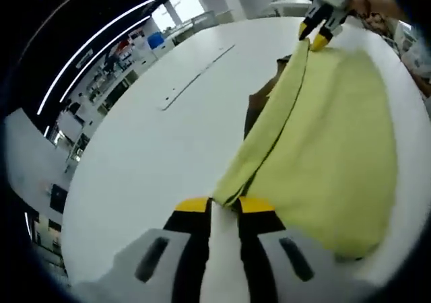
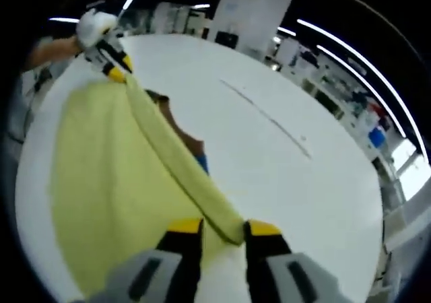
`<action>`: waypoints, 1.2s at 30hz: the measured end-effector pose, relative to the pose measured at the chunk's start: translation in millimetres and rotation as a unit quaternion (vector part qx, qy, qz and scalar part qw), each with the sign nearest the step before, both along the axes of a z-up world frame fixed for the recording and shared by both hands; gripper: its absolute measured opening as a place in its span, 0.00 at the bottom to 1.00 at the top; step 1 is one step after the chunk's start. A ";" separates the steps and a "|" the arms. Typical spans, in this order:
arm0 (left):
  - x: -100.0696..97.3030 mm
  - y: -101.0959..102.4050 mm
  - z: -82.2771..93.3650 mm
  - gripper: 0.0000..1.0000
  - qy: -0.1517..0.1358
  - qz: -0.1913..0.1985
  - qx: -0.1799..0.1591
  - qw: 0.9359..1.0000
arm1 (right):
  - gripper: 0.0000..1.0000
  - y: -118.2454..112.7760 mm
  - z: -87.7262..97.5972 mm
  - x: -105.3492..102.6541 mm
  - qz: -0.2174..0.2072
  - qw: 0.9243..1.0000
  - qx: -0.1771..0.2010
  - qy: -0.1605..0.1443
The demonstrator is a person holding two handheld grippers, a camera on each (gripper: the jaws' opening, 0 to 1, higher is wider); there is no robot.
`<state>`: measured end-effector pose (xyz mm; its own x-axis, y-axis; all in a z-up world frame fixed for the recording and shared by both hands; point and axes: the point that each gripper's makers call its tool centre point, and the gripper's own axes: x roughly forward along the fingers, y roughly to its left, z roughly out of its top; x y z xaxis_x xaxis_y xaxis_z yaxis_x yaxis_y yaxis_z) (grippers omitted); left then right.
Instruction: Fold the garment on the visible template until the final outline fits inside the template.
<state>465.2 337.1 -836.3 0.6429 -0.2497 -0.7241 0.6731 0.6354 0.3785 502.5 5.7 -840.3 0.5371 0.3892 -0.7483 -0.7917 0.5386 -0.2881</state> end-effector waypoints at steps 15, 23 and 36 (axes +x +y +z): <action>7.5 7.7 16.4 0.02 0.005 0.108 -0.146 0.983 | 0.00 -1.7 11.5 11.8 -0.051 0.997 0.056 -0.006; 14.6 17.1 18.3 0.01 0.008 0.174 -0.167 0.971 | 0.01 -2.3 16.1 23.1 -0.138 0.980 0.141 0.026; 4.1 16.1 27.2 0.33 0.014 0.181 -0.208 0.961 | 0.45 -10.6 21.2 16.5 -0.205 0.958 0.191 0.064</action>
<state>469.3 353.2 -809.1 0.7237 -0.2862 -0.6280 0.3866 0.9219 0.0253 518.9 -4.9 -819.1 0.6165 0.4237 -0.6636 -0.5068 0.8586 0.0774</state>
